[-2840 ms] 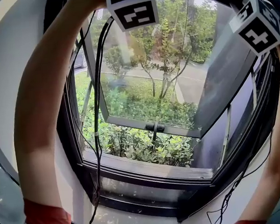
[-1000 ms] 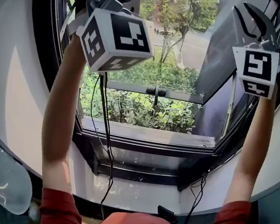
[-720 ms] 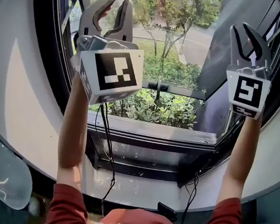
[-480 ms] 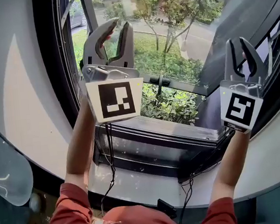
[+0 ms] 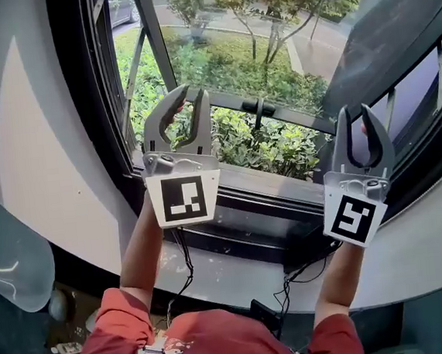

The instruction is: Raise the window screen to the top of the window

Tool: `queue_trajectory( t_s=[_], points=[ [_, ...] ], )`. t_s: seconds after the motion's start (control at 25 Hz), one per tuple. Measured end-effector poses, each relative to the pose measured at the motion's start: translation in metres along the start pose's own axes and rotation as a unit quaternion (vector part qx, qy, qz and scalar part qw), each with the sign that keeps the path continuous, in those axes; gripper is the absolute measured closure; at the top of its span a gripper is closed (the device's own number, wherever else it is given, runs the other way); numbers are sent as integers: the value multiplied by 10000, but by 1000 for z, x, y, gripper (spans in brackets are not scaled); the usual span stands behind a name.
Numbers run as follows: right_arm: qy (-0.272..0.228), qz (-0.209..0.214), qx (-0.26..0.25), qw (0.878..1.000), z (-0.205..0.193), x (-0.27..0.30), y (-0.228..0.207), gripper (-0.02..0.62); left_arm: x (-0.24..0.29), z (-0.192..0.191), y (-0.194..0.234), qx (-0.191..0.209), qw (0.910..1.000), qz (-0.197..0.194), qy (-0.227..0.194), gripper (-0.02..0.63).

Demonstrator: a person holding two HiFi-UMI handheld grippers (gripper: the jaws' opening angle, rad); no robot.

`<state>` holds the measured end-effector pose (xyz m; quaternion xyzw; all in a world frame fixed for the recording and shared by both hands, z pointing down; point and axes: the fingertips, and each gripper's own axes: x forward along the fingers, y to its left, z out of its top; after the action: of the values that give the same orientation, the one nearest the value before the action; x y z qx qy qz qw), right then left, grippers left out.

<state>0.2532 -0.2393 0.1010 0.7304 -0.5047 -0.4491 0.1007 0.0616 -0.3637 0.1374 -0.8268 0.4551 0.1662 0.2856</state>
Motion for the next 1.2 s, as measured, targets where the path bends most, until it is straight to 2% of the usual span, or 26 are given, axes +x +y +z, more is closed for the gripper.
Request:
queue_trajectory(
  t_s=[0.16,0.36,0.52,0.6,0.84,0.96,1.2],
  points=[
    [352,189,149,9991,-33,-26,32,487,-25,-25,-11,-207,9996,-56,190,529],
    [706,417,791,9935,-68,-59,70,488,-55,-63,-35,-336,9977,-225,536,528],
    [834,432,1210,9882,-86,-85,95,488,-77,-90,-48,-538,9949,-297,797,529],
    [956,456,1439,9839,-96,-97,106,488,-87,-101,-55,-629,9937,-307,871,528],
    [1217,472,1973,9716,-114,-135,132,488,-123,-131,-82,-513,9898,-570,1202,528],
    [1331,391,2303,9632,-122,-154,144,488,-140,-145,-88,-585,9867,-626,1383,529],
    [1744,579,2628,9472,-138,-196,176,488,-180,-163,-108,-853,9782,-692,1760,528]
  ],
)
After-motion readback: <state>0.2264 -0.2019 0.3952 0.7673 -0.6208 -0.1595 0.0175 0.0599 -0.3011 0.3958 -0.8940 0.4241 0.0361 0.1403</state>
